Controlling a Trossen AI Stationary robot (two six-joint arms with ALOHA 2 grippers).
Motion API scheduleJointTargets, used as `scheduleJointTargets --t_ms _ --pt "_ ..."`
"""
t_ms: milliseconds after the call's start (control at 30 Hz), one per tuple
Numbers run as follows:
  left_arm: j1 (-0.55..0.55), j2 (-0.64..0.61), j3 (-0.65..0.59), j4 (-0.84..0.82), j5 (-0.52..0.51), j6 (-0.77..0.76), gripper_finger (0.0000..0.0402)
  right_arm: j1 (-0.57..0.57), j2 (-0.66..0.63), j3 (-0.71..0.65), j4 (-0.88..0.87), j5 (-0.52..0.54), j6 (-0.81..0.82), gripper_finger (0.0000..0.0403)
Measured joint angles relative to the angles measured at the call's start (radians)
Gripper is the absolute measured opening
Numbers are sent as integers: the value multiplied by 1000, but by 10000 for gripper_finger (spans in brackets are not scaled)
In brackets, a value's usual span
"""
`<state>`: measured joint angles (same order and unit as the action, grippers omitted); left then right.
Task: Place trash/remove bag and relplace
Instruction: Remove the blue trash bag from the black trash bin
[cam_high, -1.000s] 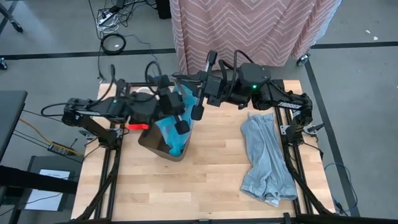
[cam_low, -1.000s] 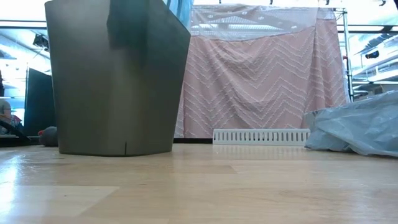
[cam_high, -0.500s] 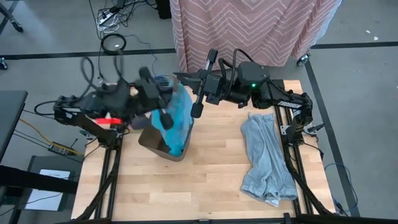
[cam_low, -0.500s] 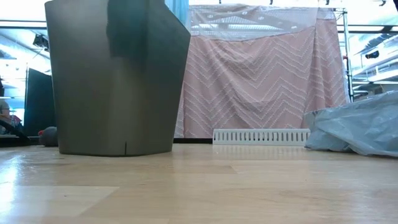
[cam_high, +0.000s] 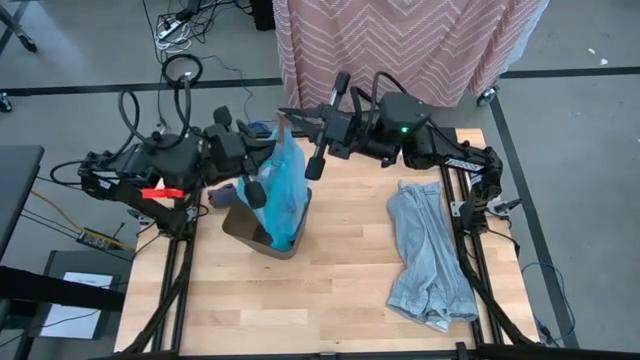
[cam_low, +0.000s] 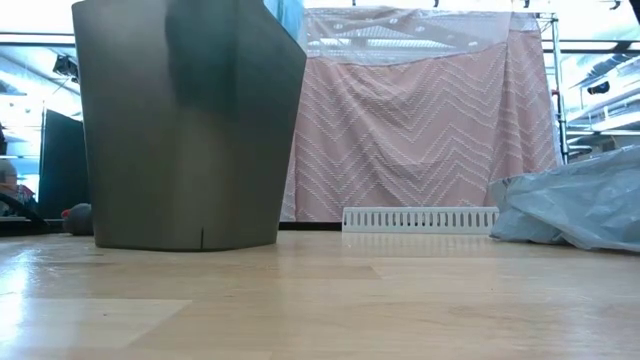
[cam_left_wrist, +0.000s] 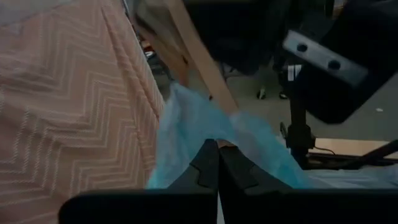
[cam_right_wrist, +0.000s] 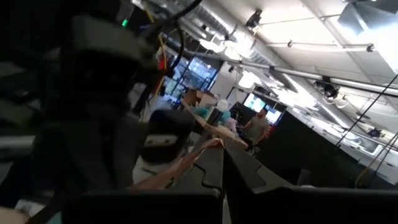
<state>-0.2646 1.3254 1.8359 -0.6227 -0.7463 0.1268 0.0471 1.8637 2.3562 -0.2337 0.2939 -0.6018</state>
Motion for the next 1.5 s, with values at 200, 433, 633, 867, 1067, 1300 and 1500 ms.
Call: scheduleJointTargets --t_ms 200,433,633,867,1067,1300,1500 --pt "3 3 0 2 -8 23 2 -11 0 0 -85 -2 8 0" --pt "-4 -29 0 15 -28 24 2 -24 -1 0 -85 -2 7 0" --pt "-11 -52 0 33 32 25 1 -38 -1 0 -84 -31 8 0" --pt "-11 -34 0 45 60 79 1 -31 -1 0 -83 -89 25 0" --pt "-10 -37 0 58 71 102 1 -22 -1 0 -83 -117 38 0" --pt "-10 -36 0 58 91 117 0 -21 -1 0 -82 -162 64 0" --pt "-10 -36 0 81 111 131 0 -14 -1 0 -78 -233 70 0"
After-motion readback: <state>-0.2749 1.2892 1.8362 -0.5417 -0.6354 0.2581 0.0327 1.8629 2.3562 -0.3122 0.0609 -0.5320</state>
